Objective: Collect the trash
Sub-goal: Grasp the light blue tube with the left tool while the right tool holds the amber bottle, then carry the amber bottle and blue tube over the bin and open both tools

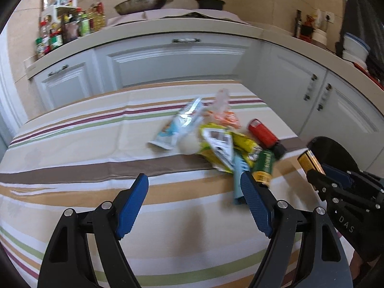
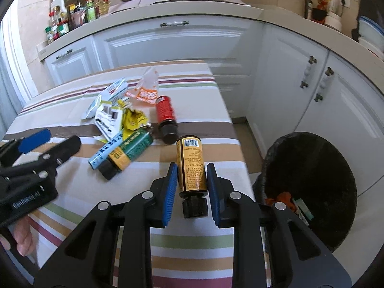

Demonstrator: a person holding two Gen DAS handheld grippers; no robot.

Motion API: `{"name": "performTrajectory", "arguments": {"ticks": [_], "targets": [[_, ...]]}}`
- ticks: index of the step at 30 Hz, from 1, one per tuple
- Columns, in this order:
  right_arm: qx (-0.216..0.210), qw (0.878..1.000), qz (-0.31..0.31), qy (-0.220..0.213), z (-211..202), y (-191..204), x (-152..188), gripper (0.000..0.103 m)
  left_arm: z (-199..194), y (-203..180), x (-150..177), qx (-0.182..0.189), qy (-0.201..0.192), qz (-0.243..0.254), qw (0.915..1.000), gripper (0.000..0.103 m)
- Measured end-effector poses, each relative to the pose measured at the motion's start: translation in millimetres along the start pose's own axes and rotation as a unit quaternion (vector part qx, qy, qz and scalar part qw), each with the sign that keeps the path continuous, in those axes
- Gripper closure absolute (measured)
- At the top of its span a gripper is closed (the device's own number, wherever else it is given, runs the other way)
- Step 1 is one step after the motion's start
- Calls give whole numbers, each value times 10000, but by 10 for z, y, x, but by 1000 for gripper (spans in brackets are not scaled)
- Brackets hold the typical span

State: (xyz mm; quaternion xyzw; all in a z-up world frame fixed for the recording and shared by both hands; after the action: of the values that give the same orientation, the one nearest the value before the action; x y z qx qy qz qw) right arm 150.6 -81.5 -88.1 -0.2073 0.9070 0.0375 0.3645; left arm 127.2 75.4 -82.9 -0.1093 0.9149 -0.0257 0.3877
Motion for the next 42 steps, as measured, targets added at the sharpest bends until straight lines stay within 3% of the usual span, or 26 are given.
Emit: {"name": "performTrajectory", "arguments": {"ticks": [10,19,26,42], "targets": [[8,9998,177,-60,-39,-178,44,79,187,-200,57,237,376,114,9989,45],[-10,9997,218,-65,-23,-212,53,79,262,-254,129,565,688,126,9959,83],[-10,9997,222,-65,-23,-223,57,79,220,-276,150,692,640,219,9953,96],[38,9994,229,-244,-206,-146,84,79,-207,-76,152,638,219,34,9977,100]]}}
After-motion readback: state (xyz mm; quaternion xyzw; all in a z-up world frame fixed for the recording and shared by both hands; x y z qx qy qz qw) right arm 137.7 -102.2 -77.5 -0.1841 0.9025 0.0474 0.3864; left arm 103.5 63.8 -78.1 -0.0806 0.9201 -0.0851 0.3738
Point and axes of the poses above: each gripper's, at about its wrist camera, not at the fingertips, and z roughly the way its jaws point, y to its left, x to its underside, the point moved 5 cm from there along z, roughly the way its jaws point, and after that the axes turned 9 degrees about -z, right-handed, at the moved point
